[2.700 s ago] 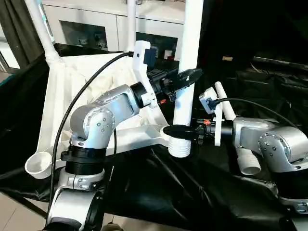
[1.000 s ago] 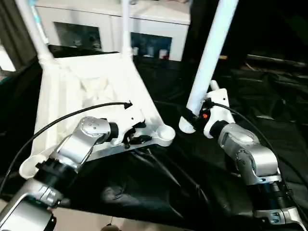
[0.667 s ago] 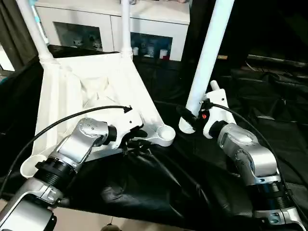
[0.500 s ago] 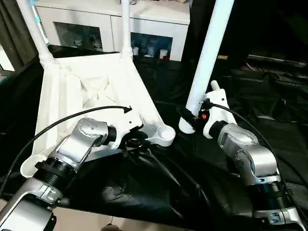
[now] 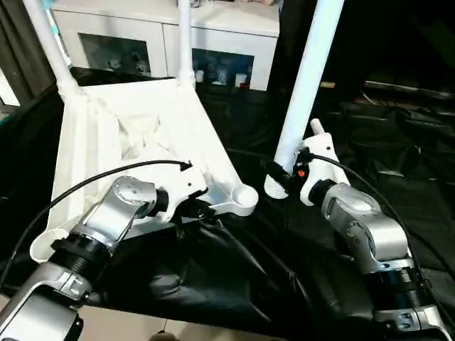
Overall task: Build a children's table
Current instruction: Insert table leg to table base
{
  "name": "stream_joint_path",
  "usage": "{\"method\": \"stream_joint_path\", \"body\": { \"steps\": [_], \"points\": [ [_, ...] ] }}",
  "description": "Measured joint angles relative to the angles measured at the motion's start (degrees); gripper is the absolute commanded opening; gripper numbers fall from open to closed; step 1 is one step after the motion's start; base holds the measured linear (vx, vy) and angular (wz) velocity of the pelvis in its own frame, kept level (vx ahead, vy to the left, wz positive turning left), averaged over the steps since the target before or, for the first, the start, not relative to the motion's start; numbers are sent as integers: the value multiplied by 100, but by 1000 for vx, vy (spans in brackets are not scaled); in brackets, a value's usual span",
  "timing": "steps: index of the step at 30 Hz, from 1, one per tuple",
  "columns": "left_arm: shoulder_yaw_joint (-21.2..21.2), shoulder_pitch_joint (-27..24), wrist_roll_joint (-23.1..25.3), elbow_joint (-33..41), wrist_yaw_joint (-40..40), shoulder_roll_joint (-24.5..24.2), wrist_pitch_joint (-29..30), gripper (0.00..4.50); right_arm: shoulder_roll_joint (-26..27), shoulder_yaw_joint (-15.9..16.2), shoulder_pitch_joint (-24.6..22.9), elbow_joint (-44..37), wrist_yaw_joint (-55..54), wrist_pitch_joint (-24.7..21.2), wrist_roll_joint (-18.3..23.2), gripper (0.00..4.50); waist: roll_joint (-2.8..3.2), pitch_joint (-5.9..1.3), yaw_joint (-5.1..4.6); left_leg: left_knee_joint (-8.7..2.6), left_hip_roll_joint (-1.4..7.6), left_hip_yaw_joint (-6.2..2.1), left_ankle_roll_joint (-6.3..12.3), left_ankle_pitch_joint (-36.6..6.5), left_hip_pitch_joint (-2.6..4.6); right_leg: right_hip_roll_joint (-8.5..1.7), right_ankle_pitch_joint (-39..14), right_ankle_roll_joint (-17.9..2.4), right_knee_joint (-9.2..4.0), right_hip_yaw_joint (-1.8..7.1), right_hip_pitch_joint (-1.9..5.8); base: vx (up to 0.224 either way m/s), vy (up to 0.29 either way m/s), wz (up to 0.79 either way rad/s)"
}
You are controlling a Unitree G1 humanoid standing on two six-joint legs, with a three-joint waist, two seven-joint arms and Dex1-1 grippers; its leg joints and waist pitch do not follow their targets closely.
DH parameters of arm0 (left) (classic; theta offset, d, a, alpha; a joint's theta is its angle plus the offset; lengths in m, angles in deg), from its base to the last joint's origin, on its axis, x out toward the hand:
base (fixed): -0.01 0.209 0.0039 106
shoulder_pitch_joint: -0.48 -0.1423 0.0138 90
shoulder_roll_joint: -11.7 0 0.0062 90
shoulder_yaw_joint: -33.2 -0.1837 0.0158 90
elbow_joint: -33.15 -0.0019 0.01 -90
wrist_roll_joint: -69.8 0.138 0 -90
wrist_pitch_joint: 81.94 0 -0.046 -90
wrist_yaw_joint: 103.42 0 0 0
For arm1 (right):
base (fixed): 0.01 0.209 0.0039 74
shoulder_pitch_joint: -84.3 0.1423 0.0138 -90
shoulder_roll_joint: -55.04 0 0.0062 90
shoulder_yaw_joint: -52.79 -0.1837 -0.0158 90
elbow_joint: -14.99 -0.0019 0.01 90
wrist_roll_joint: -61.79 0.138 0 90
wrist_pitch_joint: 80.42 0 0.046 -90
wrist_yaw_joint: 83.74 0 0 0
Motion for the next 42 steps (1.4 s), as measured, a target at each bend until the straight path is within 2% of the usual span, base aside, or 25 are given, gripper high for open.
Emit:
{"method": "stream_joint_path", "body": {
  "steps": [4, 12, 15, 20, 25, 31, 36, 42],
  "points": [
    [60, -55, -13, 57, -92, 74, -39, 0, 6, 195, 32, -30, 558, -274, 262, 191, 24, -1, 3, -2, 0, 0, 2, -1, -8, 0, -2, -1, -1, 0, -7, 0, 0, 0],
    [63, -76, 13, 83, -97, 321, -77, 0, 163, 359, 423, 477, 641, -122, 124, 191, 35, 0, 77, -2, -7, 5, 2, -1, -17, -14, -6, 1, -6, 1, -4, 0, 0, 0],
    [66, -76, 26, 76, -99, 326, -80, 0, 185, 361, 433, 674, 661, -110, 85, 191, 36, 0, 75, -3, -6, 5, 1, -1, -17, -14, -6, 1, -1, 0, -6, 0, 0, 0],
    [94, -66, 56, 14, -100, 369, -94, 0, 147, 572, 512, 729, 729, -123, -83, 191, 41, -2, 71, -2, -6, 6, 1, 0, -13, -14, -6, 2, -1, 1, -2, 0, 0, 0],
    [105, -65, 70, -31, -98, 386, -107, 0, 153, 582, 550, 847, 776, -62, -102, 191, 50, -7, 68, -2, -6, 6, 1, 0, -6, -14, -7, 3, -1, 1, 3, 0, 0, 0],
    [185, -66, 108, -108, -73, 433, -116, 0, 336, 422, 621, 1185, 736, 151, -161, 191, 61, -12, 33, -3, -7, 6, 1, 0, -5, -14, -7, 4, -1, 2, 9, 0, 0, 0],
    [234, -67, 124, -128, -31, 493, -120, 0, 416, 156, 614, 1388, 733, 210, 53, 191, 61, -12, 24, -3, -6, 6, 1, 0, 0, -14, -8, 7, -1, 1, 8, 0, 0, 0],
    [260, -74, 119, -127, -45, 528, -131, 0, 491, -173, 391, 1399, 811, 385, 344, 191, 66, -12, 43, -3, -6, 6, 2, -1, -4, -14, -8, 5, -5, 1, 8, 0, 0, 0]
  ]
}}
